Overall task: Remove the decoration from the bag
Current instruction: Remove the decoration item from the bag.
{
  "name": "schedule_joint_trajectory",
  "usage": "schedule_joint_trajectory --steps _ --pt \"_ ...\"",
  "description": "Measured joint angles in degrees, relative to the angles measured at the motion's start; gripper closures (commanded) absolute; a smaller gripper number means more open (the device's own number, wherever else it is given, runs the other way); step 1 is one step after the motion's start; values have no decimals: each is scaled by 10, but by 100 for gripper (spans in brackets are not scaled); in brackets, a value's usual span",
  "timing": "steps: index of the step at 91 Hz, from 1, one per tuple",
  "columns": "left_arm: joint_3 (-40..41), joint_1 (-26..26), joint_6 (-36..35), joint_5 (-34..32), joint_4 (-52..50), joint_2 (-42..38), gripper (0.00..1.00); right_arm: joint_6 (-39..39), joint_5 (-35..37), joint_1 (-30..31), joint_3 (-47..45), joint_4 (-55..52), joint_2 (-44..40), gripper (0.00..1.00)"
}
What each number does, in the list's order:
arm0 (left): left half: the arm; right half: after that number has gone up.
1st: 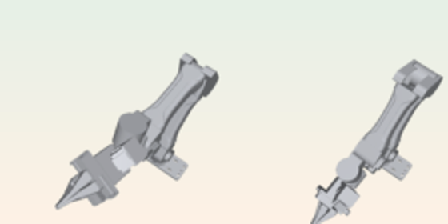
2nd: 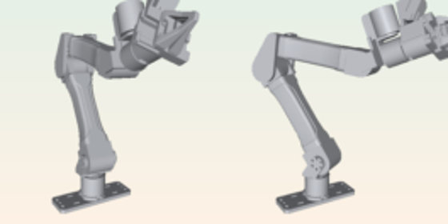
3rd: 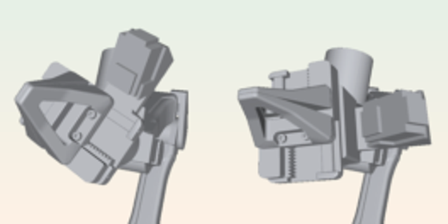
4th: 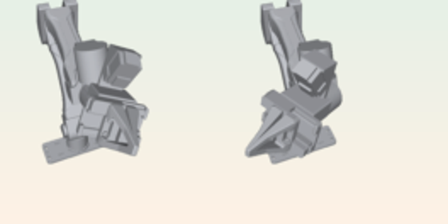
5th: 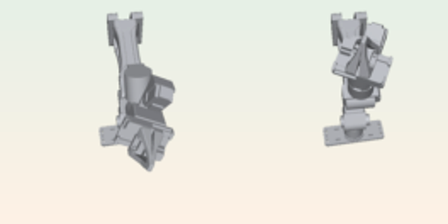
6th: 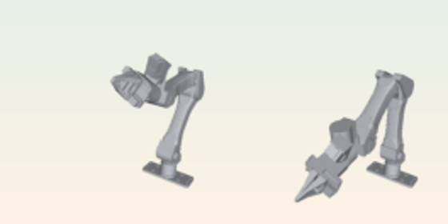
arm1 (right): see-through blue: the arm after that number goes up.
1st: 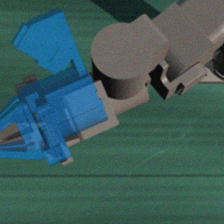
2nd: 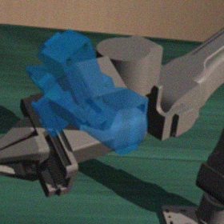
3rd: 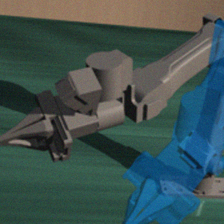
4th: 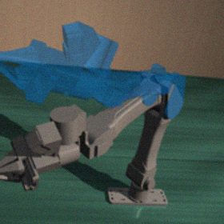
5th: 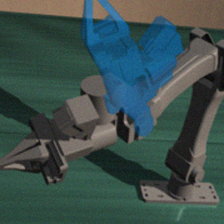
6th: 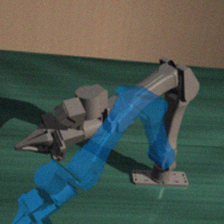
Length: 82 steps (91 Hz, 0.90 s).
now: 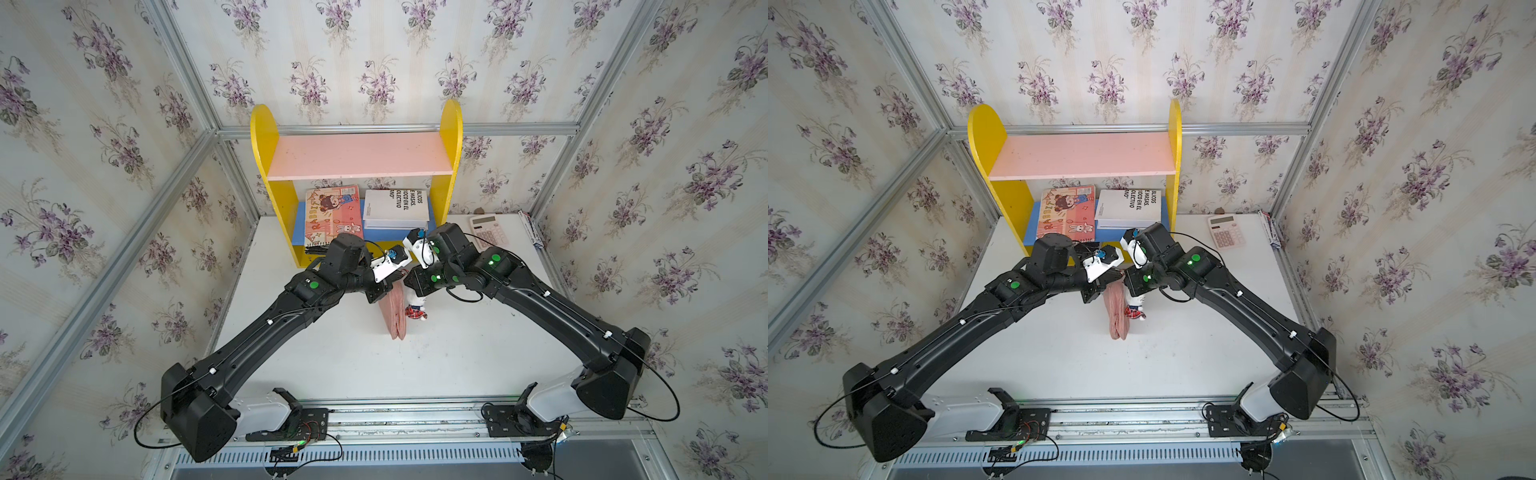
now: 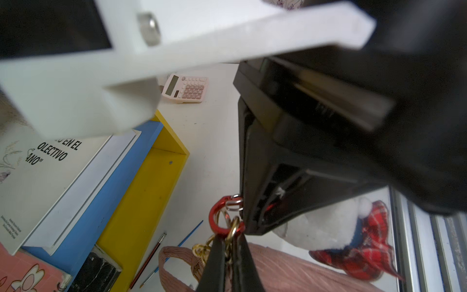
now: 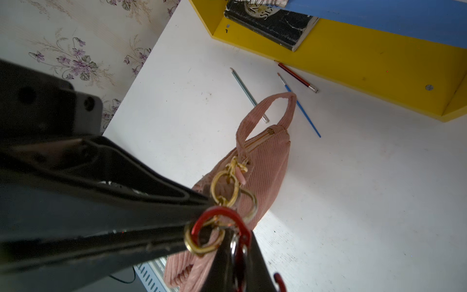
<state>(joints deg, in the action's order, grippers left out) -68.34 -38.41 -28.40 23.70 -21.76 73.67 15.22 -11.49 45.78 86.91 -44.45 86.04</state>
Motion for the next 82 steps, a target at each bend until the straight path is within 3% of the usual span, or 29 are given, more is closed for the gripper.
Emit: schedule_joint_trajectory --steps 30,49,82 --pt "-29 -4 -5 -31 -13 18 100 -1 36 0 15 8 11 100" --pt "-39 -4 -4 -33 -25 22 89 17 36 0 15 13 12 100" --pt "-32 -2 -2 -18 -25 23 93 22 35 0 13 17 16 100"
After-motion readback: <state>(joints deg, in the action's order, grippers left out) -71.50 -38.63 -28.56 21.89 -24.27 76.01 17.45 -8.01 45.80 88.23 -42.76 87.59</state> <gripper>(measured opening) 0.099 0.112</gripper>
